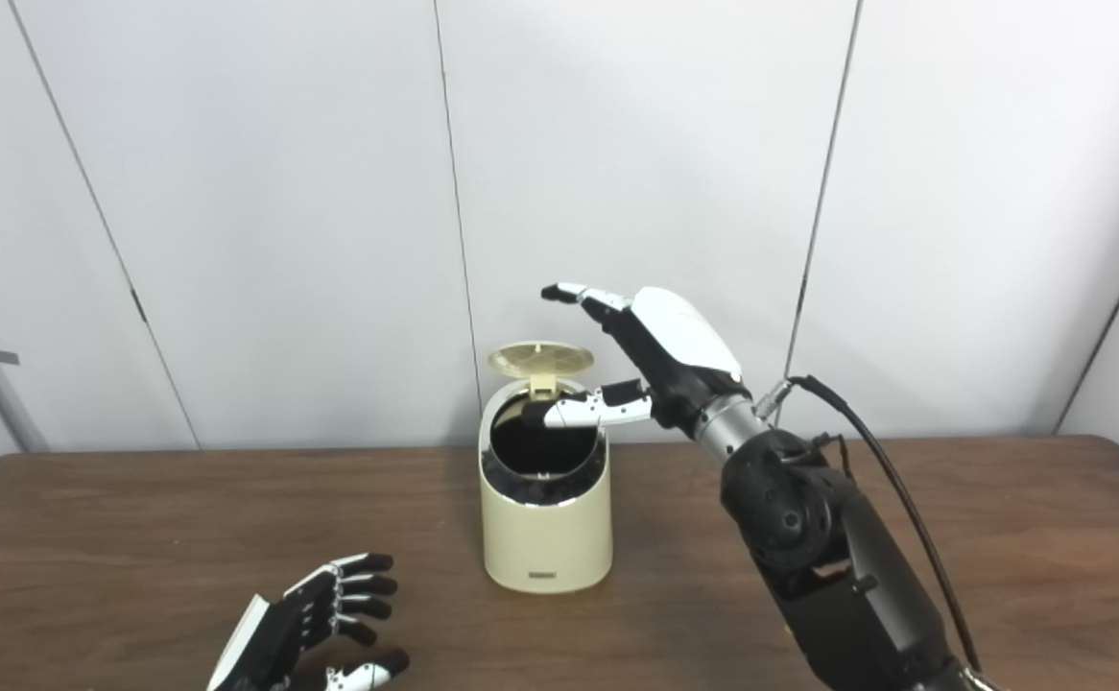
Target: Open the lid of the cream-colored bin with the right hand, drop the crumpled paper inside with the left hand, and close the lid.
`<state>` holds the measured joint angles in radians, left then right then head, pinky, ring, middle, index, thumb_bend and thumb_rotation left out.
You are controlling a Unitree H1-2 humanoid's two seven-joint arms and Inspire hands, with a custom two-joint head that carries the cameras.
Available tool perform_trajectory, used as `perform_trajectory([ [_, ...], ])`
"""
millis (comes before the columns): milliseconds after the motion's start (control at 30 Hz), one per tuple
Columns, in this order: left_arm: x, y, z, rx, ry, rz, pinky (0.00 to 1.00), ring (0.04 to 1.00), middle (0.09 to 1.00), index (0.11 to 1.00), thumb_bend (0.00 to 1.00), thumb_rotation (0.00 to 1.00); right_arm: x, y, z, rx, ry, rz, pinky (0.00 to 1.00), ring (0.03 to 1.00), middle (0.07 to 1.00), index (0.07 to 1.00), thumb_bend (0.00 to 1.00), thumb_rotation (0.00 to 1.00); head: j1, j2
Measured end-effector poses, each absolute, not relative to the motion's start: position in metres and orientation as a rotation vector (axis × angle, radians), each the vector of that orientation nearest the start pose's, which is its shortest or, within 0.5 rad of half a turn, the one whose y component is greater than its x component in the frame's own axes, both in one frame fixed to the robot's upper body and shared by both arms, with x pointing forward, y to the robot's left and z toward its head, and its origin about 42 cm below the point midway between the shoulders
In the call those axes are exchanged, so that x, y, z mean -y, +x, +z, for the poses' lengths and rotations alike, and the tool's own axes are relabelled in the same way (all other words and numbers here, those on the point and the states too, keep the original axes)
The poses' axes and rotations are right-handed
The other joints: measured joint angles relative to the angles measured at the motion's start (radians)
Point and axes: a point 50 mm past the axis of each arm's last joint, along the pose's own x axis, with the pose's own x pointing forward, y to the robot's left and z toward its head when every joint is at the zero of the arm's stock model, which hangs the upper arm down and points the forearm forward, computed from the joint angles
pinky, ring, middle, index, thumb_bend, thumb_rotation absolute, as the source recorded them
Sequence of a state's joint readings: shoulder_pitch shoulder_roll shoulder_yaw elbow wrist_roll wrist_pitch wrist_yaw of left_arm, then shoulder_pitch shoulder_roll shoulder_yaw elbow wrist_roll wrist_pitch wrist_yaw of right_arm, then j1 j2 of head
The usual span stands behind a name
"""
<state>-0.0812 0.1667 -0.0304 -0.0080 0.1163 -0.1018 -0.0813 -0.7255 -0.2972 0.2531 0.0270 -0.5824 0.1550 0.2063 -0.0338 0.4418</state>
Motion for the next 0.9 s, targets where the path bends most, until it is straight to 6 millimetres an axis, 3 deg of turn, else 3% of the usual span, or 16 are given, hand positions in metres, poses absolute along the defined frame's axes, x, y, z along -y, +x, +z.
perform_trajectory([
  [200, -0.244, 0.309, 0.129, 0.178, 0.284, -0.138, 0.58, 0.676, 0.729, 0.784, 0.66, 0.01, 0.172, 0.451, 0.327, 0.482, -1.020, 0.266, 0.79, 0.945, 0.845, 0.804, 0.70, 0.55, 0.005, 0.005],
  [400, -0.243, 0.309, 0.129, 0.178, 0.283, -0.139, 0.57, 0.674, 0.730, 0.780, 0.66, 0.01, 0.170, 0.449, 0.329, 0.532, -1.036, 0.269, 0.76, 0.891, 0.736, 0.677, 0.66, 0.46, 0.006, 0.012],
  [500, -0.243, 0.309, 0.129, 0.177, 0.280, -0.139, 0.57, 0.673, 0.731, 0.782, 0.66, 0.02, 0.170, 0.446, 0.331, 0.611, -1.031, 0.253, 0.81, 0.871, 0.698, 0.638, 0.64, 0.43, 0.006, 0.012],
  [633, -0.243, 0.309, 0.129, 0.177, 0.285, -0.139, 0.57, 0.668, 0.725, 0.778, 0.66, 0.01, 0.173, 0.442, 0.329, 0.662, -1.007, 0.238, 0.97, 0.851, 0.661, 0.599, 0.59, 0.36, 0.009, 0.018],
  [900, -0.243, 0.309, 0.130, 0.175, 0.287, -0.134, 0.57, 0.671, 0.725, 0.779, 0.66, 0.00, 0.177, 0.436, 0.318, 0.697, -0.986, 0.244, 1.00, 0.802, 0.583, 0.555, 0.57, 0.34, 0.012, 0.028],
])
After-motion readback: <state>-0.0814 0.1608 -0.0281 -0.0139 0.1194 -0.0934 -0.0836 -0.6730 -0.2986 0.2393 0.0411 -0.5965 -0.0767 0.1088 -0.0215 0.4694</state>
